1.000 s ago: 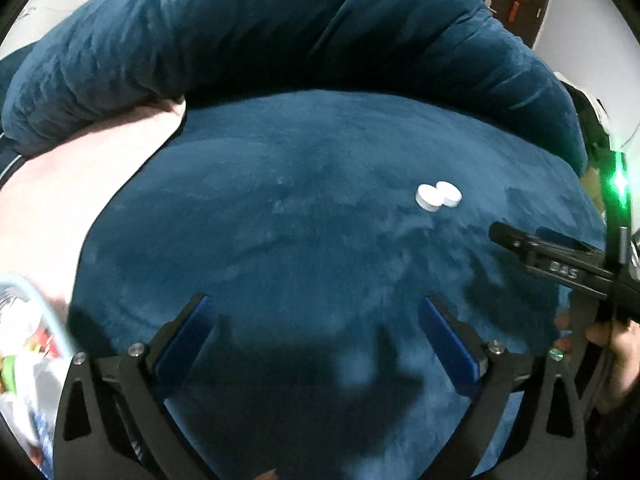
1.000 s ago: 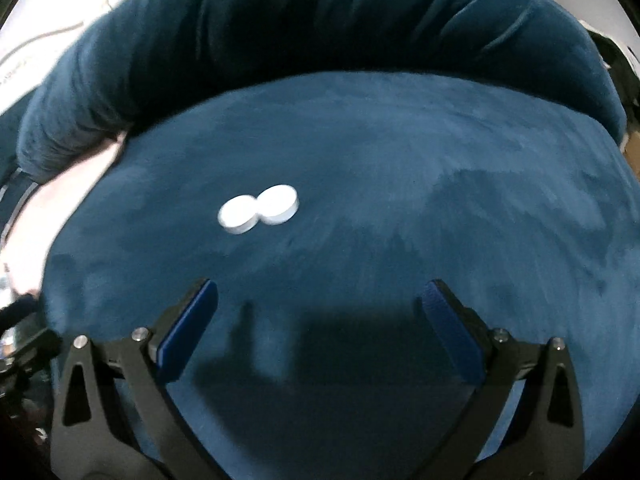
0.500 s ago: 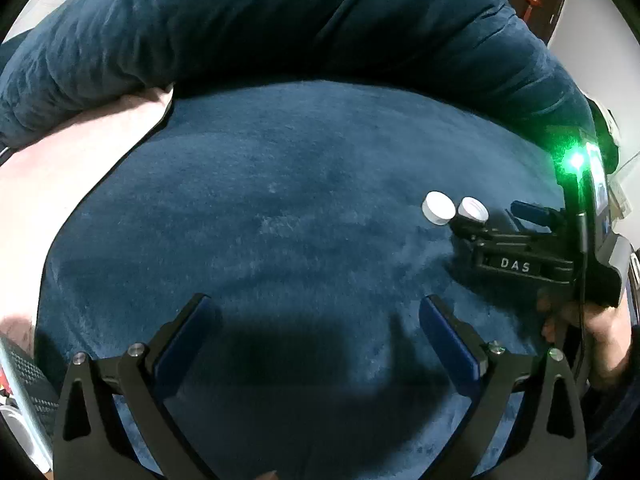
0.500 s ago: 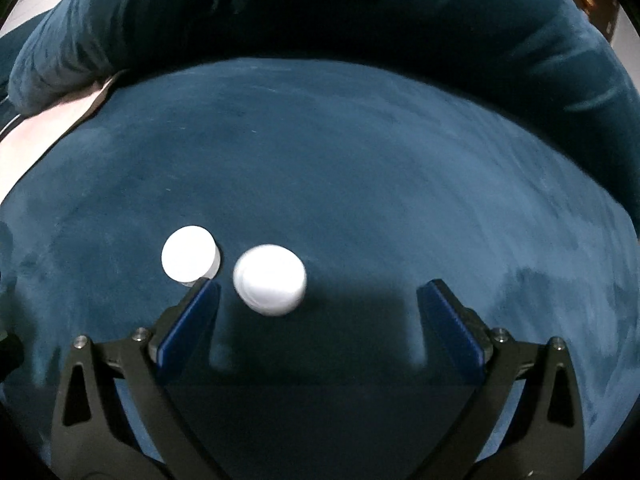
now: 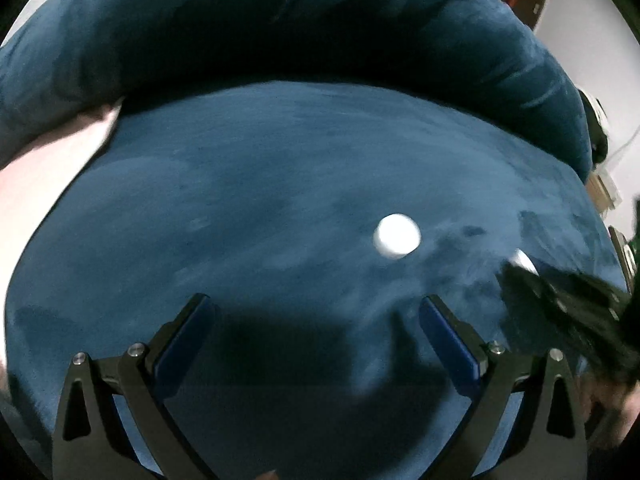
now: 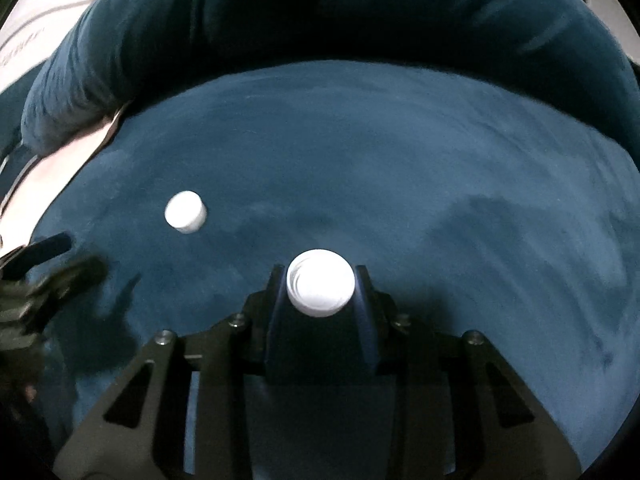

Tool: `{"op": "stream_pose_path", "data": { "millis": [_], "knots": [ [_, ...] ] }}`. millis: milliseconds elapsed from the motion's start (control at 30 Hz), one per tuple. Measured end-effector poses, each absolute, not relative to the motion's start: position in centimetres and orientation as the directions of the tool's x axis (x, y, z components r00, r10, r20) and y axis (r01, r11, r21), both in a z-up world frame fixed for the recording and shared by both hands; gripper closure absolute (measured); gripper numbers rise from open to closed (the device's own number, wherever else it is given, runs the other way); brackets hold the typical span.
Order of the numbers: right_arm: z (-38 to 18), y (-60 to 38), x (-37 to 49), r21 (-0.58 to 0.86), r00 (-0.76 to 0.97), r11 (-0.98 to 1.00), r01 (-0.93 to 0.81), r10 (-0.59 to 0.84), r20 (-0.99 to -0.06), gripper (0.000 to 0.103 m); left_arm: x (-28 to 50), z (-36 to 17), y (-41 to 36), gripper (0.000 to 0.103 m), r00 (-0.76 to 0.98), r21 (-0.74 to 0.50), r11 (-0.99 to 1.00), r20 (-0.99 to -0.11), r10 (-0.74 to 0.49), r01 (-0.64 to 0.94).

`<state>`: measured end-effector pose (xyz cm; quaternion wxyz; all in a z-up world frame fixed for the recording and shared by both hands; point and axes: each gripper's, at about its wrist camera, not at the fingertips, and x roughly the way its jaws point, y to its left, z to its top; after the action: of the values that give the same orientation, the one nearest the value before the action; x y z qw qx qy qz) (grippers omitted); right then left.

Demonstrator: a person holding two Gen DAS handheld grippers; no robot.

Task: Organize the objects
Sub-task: 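Grasp the last white cap with the left tool while the right tool holds its cap, then carry both caps over the grey mesh basket and open both tools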

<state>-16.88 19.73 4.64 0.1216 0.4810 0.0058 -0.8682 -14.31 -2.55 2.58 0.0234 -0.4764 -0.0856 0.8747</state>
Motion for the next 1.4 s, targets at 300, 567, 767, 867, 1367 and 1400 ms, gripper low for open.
{"op": "stream_pose_path", "data": {
  "millis": [300,567,767,867,1367,1400],
  "knots": [
    [4.3,23.8,-15.9,0.167,-0.508,-0.972,0.165,-0.229,-0.83,0.07,-19.7,0.1,2.1,0.028,-0.503,-0.139,-0.99,-0.853,0.14,-0.039],
    [5.6,22.8,-14.2,0.204,-0.509,-0.962,0.181,-0.269,-0.818,0.07,-15.9,2.5,0.0,0.073,-0.517,-0.167,-0.986,-0.842,0.156,-0.025],
    [8.3,20.3,-10.2,0.212,-0.517,-0.956,0.204,-0.289,-0.806,0.07,-9.7,6.3,-2.4,0.073,-0.543,-0.169,-0.986,-0.827,0.144,-0.004],
    [9.8,18.9,-8.1,0.217,-0.516,-0.951,0.22,-0.303,-0.801,0.07,-6.7,8.1,-3.9,0.073,-0.551,-0.156,-0.988,-0.826,0.121,0.016],
    [15.4,1.9,0.1,0.197,-0.476,-0.858,0.475,-0.438,-0.763,0.07,7.8,16.0,-18.2,0.073,-0.654,-0.174,-0.961,-0.757,-0.01,0.216],
    [15.6,0.4,0.5,0.196,-0.467,-0.845,0.498,-0.451,-0.761,0.07,8.7,16.3,-19.8,0.073,-0.656,-0.176,-0.955,-0.754,-0.026,0.24]
  ]
}}
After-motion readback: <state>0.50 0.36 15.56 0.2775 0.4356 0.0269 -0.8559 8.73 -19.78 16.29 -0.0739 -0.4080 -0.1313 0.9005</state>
